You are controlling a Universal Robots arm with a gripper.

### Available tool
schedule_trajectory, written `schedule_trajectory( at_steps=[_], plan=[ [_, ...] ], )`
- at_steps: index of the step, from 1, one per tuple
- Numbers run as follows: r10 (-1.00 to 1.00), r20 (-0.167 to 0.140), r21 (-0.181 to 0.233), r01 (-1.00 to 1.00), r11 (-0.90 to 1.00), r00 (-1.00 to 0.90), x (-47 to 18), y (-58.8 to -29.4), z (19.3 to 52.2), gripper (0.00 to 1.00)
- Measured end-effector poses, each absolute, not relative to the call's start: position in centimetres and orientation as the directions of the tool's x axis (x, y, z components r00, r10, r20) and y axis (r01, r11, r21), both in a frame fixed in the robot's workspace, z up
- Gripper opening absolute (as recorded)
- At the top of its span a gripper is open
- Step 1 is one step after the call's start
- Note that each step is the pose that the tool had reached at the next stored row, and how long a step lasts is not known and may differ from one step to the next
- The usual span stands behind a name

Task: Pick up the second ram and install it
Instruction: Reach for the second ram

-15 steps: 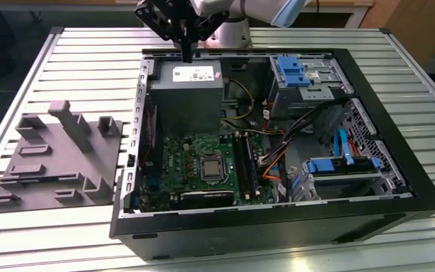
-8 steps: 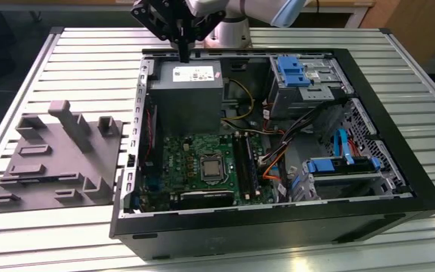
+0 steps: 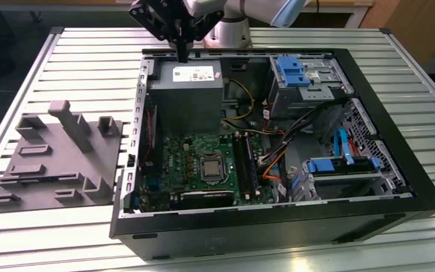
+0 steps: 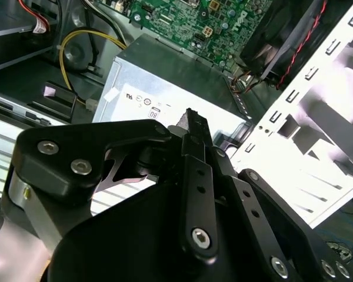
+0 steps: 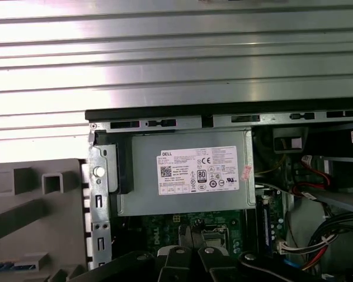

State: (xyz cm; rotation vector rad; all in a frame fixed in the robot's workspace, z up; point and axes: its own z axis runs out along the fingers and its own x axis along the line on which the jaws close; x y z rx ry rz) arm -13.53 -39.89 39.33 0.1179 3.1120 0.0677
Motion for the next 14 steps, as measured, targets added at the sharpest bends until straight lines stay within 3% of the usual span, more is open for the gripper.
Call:
schedule_trajectory(
  at_steps=[14],
  plan=[
    [0.076, -0.025, 0.045, 0.075, 0.996, -0.997, -13.92, -39.89, 39.33, 0.11]
  ],
)
